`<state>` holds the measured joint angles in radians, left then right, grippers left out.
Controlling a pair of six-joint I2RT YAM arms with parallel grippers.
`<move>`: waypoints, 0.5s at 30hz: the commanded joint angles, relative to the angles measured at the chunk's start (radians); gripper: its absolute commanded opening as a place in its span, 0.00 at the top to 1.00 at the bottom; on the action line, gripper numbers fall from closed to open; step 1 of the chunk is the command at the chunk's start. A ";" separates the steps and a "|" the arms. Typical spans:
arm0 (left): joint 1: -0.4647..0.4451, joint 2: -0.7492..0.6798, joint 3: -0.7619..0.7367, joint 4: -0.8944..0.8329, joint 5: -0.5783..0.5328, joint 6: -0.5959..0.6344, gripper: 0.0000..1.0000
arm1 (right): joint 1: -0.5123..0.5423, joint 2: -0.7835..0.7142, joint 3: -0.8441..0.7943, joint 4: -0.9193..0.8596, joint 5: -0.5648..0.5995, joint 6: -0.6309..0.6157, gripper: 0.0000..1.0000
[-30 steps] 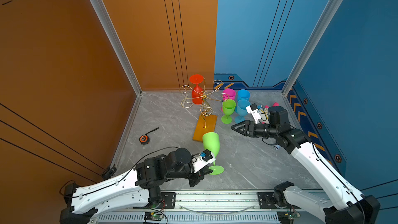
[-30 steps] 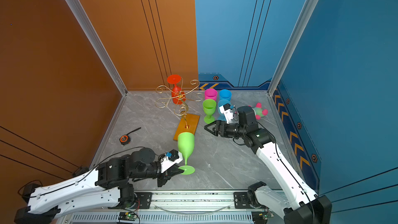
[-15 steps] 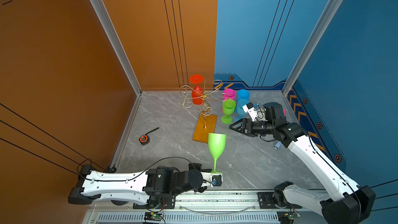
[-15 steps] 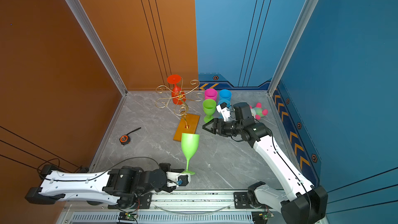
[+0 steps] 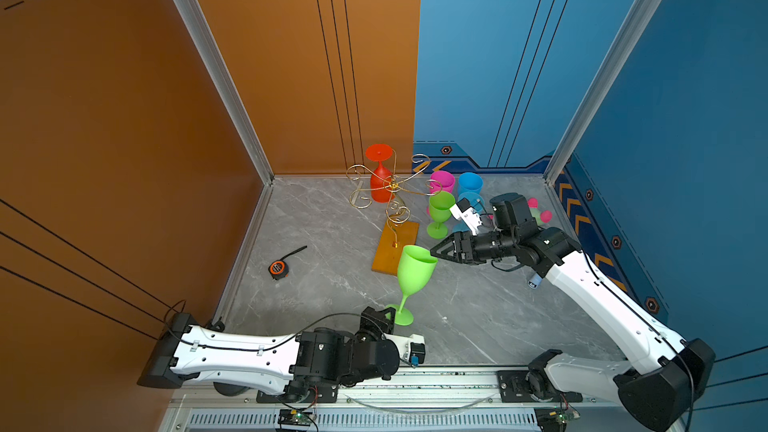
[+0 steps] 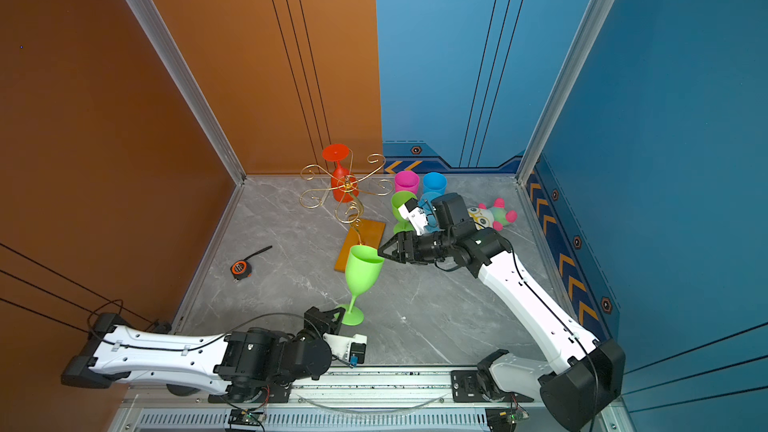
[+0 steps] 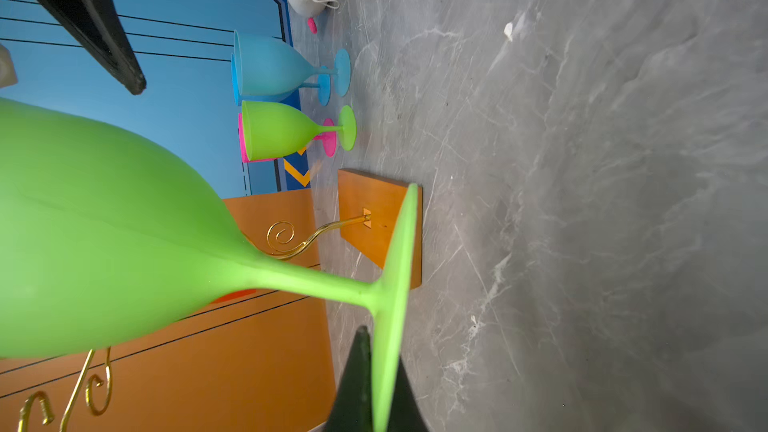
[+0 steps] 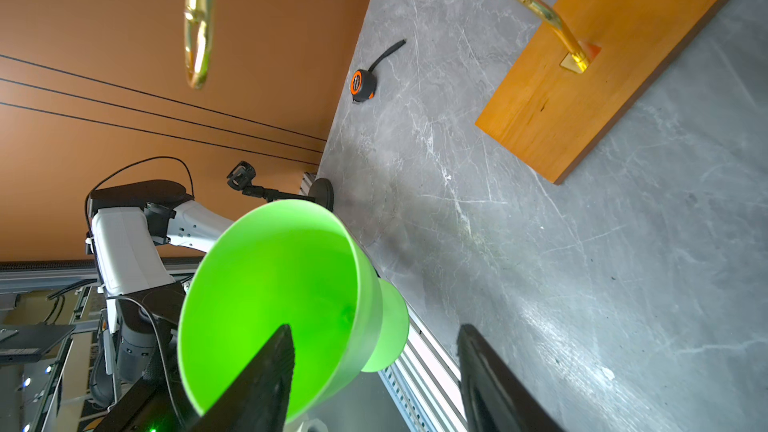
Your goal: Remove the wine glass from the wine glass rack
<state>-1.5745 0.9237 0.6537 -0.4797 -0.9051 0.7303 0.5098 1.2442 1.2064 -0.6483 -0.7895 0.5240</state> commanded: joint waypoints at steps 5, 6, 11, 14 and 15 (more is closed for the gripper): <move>-0.018 0.024 -0.031 0.033 -0.137 0.089 1.00 | 0.053 0.052 0.067 -0.086 -0.010 -0.056 0.56; -0.019 0.029 -0.036 0.038 -0.147 0.103 1.00 | 0.053 0.058 0.072 -0.091 -0.010 -0.059 0.60; -0.018 0.054 -0.059 0.053 -0.206 0.153 1.00 | 0.054 0.078 0.088 -0.113 -0.008 -0.071 0.76; -0.018 0.055 -0.070 0.074 -0.225 0.170 1.00 | 0.060 0.083 0.090 -0.122 -0.008 -0.077 0.84; -0.018 0.054 -0.073 0.085 -0.229 0.177 1.00 | 0.062 0.085 0.090 -0.125 -0.007 -0.080 0.86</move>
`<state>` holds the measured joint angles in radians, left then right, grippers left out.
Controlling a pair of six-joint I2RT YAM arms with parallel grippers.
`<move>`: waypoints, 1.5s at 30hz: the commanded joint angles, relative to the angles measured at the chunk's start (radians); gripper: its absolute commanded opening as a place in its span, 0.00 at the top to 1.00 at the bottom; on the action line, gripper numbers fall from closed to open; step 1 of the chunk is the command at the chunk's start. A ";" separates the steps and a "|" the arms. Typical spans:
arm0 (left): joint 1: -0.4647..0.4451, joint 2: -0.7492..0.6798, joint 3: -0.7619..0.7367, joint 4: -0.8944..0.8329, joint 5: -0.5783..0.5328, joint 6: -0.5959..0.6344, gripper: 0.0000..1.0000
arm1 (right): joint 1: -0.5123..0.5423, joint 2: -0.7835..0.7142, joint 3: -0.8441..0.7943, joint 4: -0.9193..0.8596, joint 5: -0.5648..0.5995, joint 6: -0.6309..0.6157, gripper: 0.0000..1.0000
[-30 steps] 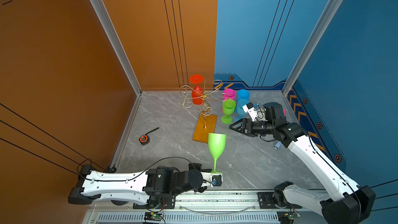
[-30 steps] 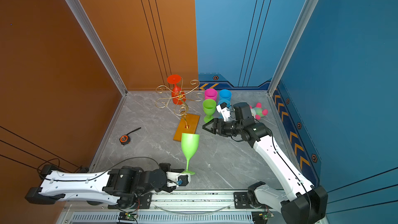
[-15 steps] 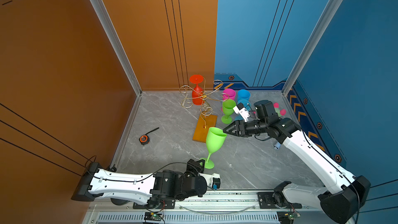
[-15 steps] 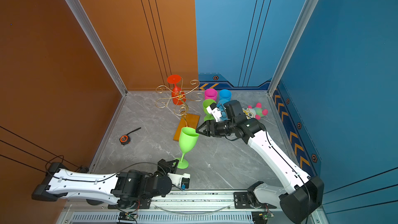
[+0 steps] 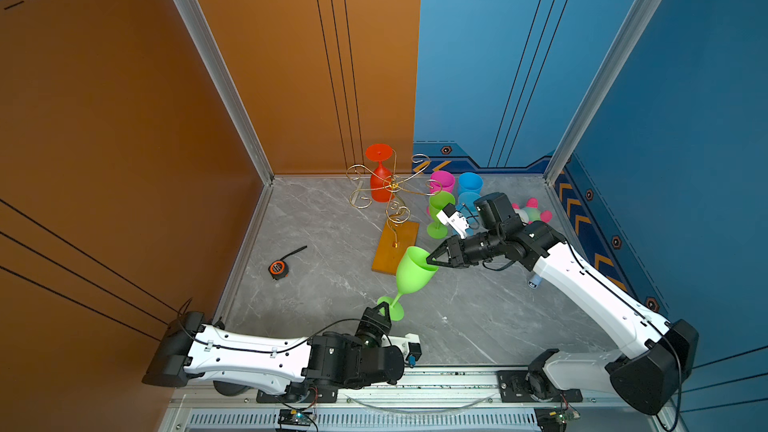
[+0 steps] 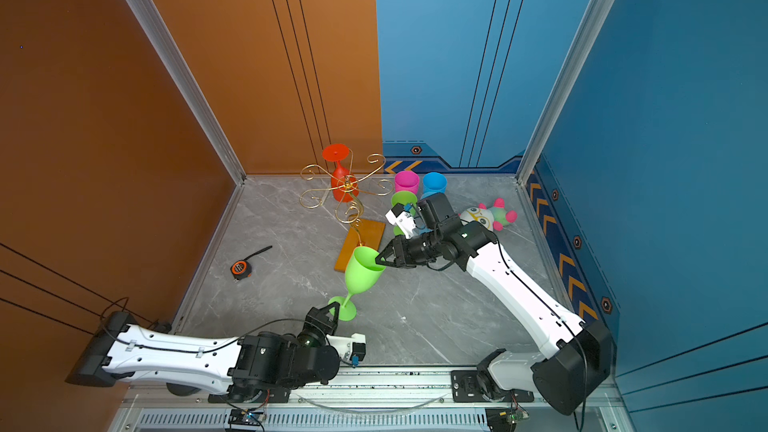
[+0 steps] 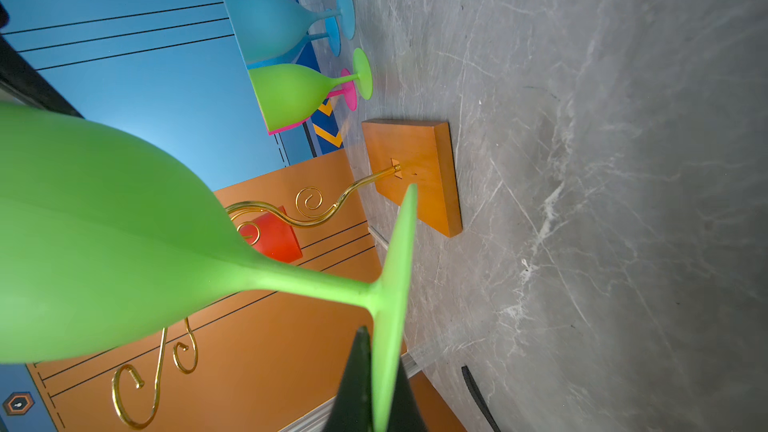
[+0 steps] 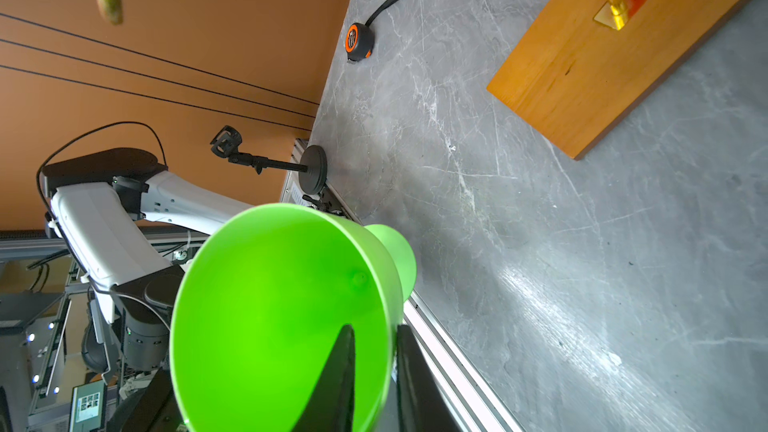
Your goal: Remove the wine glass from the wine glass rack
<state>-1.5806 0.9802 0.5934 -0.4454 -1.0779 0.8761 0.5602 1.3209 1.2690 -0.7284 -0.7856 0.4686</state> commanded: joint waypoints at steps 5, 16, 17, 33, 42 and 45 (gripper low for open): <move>-0.012 -0.010 -0.024 0.074 -0.053 0.043 0.95 | 0.013 0.006 0.034 -0.057 -0.001 -0.032 0.95; -0.015 -0.067 -0.032 0.074 0.074 -0.128 0.33 | -0.015 -0.004 0.106 -0.137 0.142 -0.091 0.99; -0.015 -0.078 -0.032 0.074 0.095 -0.151 0.30 | -0.018 -0.003 0.115 -0.148 0.165 -0.101 0.99; 0.117 -0.167 0.120 -0.015 0.064 -0.650 0.03 | -0.029 0.027 0.170 -0.246 0.705 -0.227 1.00; 0.413 -0.397 0.129 -0.040 0.250 -0.918 0.03 | -0.042 0.124 0.197 -0.220 0.874 -0.264 1.00; 0.491 -0.438 0.143 -0.091 0.267 -0.975 0.00 | -0.042 0.172 0.216 -0.202 0.910 -0.272 1.00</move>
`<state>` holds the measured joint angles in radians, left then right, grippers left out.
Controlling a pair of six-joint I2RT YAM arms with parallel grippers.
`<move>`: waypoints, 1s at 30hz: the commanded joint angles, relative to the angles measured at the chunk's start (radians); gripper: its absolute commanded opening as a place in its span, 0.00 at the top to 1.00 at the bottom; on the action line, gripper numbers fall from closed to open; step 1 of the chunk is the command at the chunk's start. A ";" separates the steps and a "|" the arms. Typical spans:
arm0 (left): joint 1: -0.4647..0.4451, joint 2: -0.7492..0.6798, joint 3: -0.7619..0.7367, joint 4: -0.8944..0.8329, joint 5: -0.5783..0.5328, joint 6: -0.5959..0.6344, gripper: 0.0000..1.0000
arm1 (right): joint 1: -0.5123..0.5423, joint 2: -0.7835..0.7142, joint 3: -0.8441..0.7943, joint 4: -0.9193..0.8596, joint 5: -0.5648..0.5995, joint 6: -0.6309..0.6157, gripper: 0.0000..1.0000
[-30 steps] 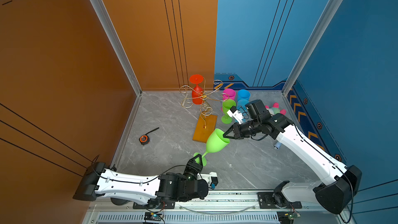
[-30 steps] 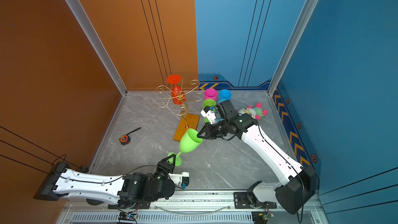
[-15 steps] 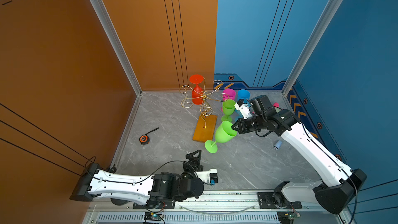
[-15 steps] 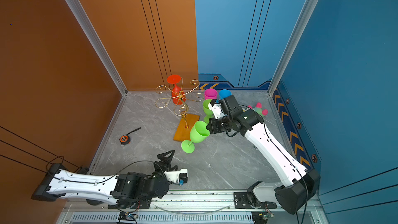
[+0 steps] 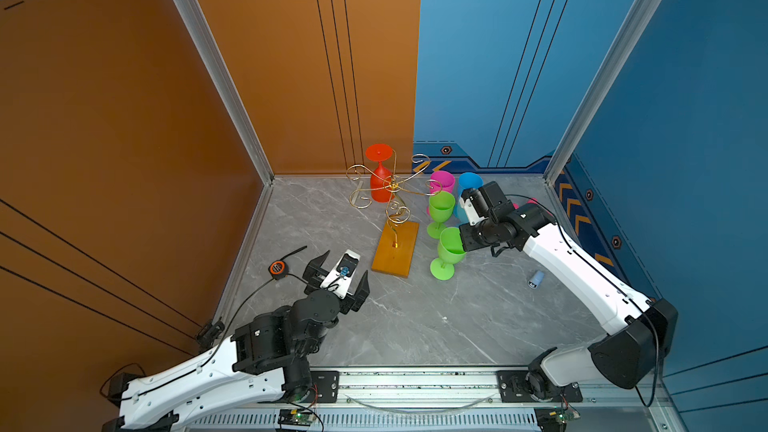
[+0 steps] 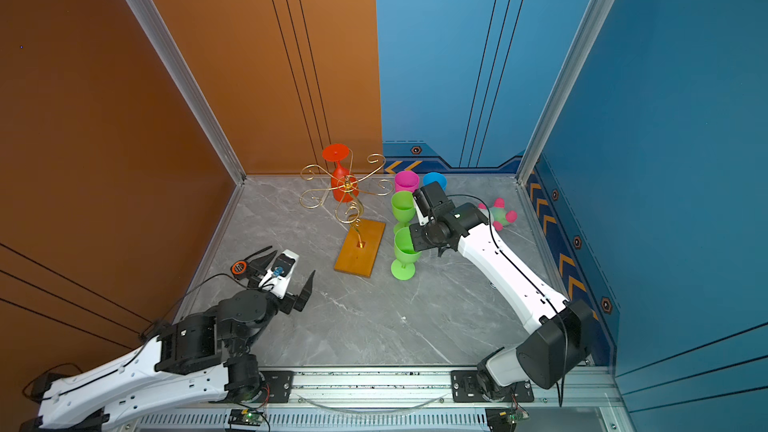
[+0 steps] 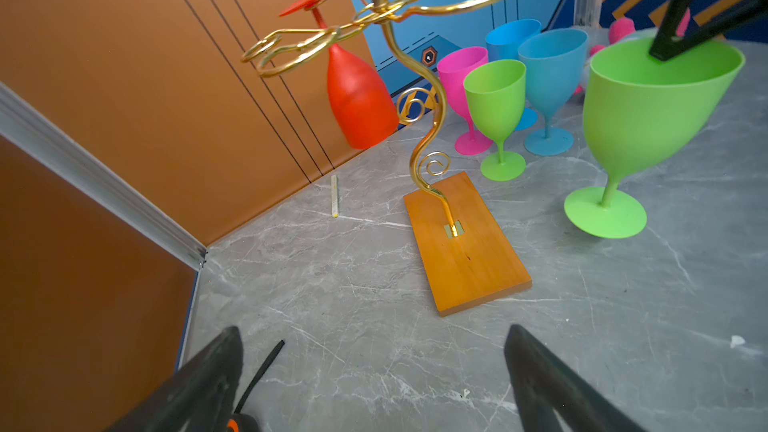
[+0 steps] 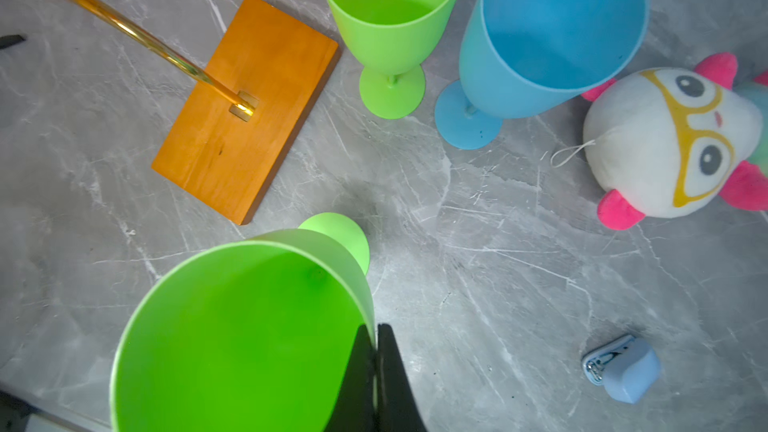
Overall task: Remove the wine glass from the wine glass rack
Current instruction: 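Set the glass upright by the other glasses while the left withdraws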
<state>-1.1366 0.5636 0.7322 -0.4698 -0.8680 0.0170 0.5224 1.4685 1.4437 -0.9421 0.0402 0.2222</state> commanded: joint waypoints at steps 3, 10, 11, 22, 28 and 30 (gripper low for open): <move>0.145 -0.023 0.028 -0.132 0.113 -0.183 0.01 | 0.006 0.082 0.075 0.015 0.149 -0.033 1.00; 0.394 0.032 0.067 -0.191 0.383 -0.255 0.01 | 0.002 0.187 0.134 0.037 0.136 -0.033 1.00; 0.429 0.038 0.069 -0.190 0.410 -0.258 0.01 | 0.002 0.200 0.143 0.037 0.133 -0.034 1.00; 0.649 0.050 0.072 -0.185 0.613 -0.272 0.01 | -0.009 0.261 0.173 0.079 0.085 -0.038 1.00; 0.683 0.048 0.067 -0.186 0.654 -0.274 0.01 | -0.021 0.282 0.173 0.100 0.073 -0.032 1.00; 0.689 0.047 0.069 -0.185 0.661 -0.272 0.01 | -0.027 0.287 0.168 0.110 0.071 -0.030 1.00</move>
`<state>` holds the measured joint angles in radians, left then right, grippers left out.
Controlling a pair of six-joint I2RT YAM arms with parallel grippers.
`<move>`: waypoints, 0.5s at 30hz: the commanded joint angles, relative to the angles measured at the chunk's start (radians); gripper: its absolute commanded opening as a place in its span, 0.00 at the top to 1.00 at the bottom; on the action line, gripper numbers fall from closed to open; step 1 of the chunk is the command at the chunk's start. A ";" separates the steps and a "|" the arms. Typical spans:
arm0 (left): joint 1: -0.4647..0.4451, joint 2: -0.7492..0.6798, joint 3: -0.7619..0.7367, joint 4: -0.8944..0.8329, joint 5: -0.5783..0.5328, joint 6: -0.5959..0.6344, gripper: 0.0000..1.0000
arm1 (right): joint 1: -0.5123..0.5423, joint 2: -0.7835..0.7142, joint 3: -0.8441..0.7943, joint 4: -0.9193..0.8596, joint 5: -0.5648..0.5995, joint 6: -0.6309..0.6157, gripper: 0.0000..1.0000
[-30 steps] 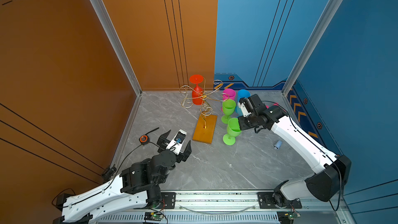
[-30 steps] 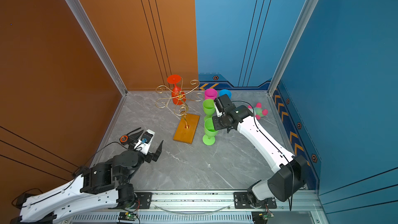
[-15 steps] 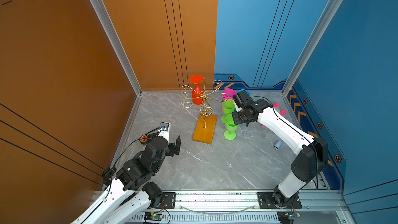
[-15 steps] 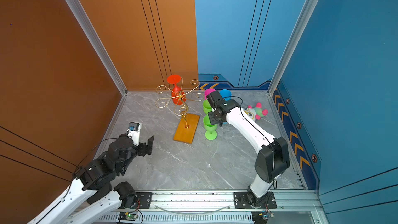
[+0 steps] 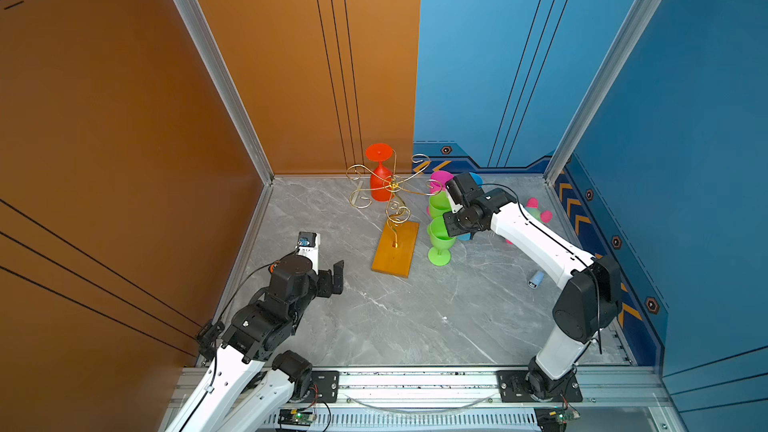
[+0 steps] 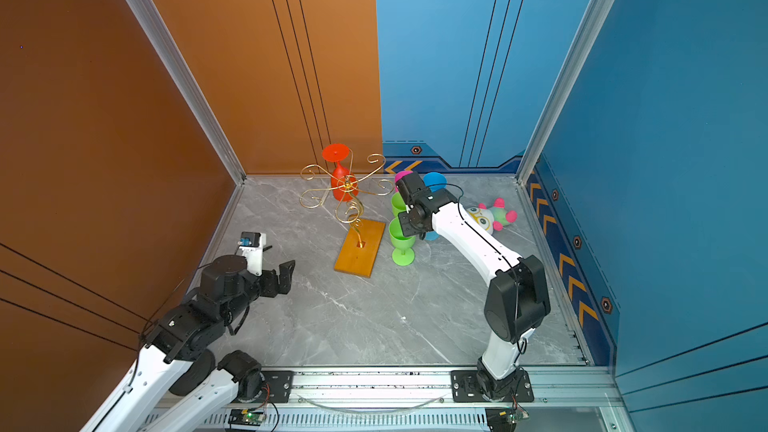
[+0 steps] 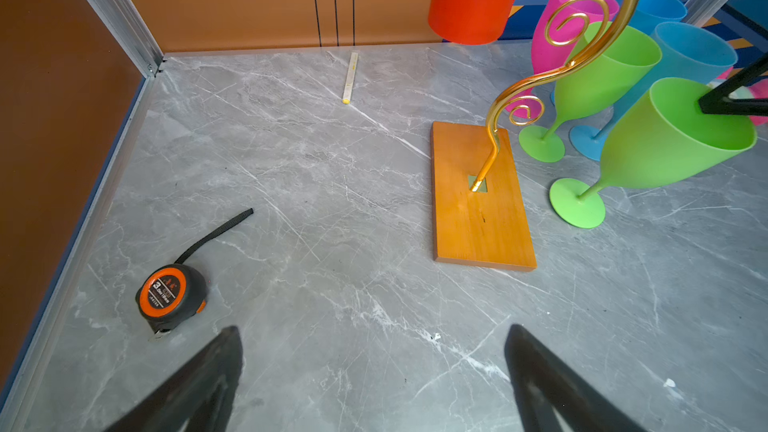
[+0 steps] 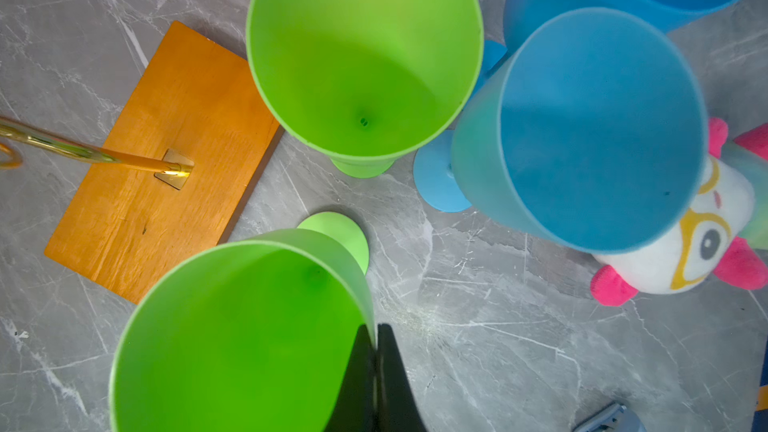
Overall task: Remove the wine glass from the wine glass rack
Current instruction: 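Set the glass upright by the other glasses while the left withdraws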
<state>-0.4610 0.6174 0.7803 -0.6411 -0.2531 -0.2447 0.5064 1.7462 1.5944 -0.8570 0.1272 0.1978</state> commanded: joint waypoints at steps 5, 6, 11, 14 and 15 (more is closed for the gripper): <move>0.022 -0.005 0.031 -0.014 0.071 -0.008 0.01 | -0.025 0.014 0.004 0.048 -0.038 -0.001 1.00; 0.022 -0.003 0.034 -0.014 0.076 -0.009 0.01 | -0.029 0.013 -0.001 0.058 -0.043 0.000 1.00; 0.026 0.008 0.048 -0.015 0.090 -0.008 0.01 | -0.035 0.019 -0.004 0.063 -0.061 0.004 1.00; 0.028 0.014 0.055 -0.015 0.099 -0.009 0.01 | -0.035 0.018 -0.005 0.062 -0.063 0.004 1.00; 0.030 0.017 0.060 -0.015 0.101 -0.008 0.01 | -0.035 0.019 -0.007 0.062 -0.063 0.004 1.00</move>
<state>-0.4446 0.6273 0.8139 -0.6479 -0.1825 -0.2447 0.4767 1.7496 1.5940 -0.8074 0.0788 0.1986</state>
